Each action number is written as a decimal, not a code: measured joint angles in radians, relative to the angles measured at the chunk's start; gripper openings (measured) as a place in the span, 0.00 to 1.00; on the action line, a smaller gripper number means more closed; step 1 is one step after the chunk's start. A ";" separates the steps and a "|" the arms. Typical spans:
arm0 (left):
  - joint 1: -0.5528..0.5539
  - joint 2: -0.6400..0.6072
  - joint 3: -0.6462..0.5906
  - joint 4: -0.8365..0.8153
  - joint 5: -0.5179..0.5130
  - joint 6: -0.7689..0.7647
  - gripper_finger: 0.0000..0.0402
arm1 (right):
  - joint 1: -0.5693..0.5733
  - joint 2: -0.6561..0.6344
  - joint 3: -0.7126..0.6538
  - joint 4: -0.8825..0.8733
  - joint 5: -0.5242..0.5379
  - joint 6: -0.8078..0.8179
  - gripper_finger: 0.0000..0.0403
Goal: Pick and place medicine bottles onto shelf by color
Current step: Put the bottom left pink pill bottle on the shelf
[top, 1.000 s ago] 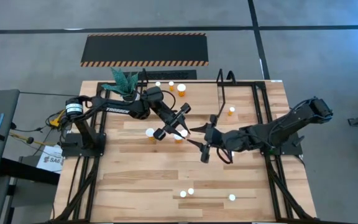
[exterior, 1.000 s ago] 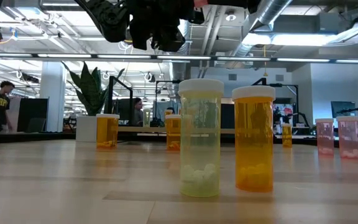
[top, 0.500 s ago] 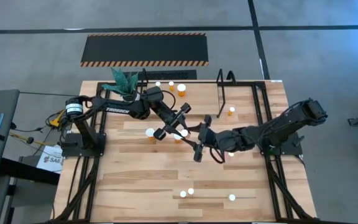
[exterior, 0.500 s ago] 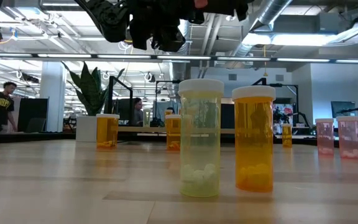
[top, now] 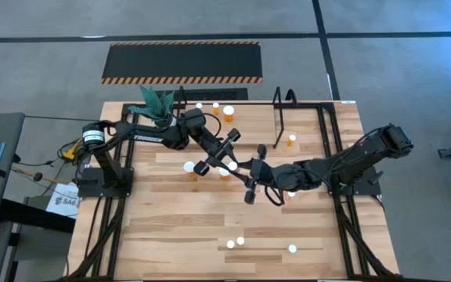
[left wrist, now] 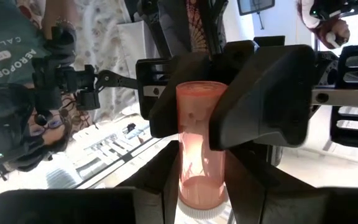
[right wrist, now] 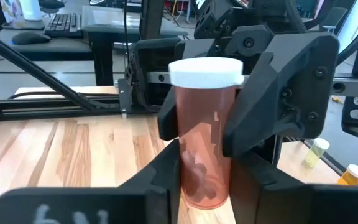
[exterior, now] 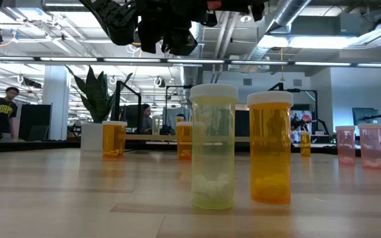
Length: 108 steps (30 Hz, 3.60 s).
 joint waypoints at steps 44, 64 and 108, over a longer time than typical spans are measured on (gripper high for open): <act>0.000 -0.002 0.001 -0.140 -0.051 0.051 0.23 | 0.001 0.006 -0.003 -0.014 -0.002 0.042 0.29; 0.003 0.000 0.000 -0.138 -0.055 0.051 0.23 | 0.000 0.006 0.000 -0.018 -0.001 0.043 0.29; 0.003 0.000 0.000 -0.145 -0.063 0.051 0.23 | 0.000 0.006 0.000 -0.032 -0.003 0.067 0.29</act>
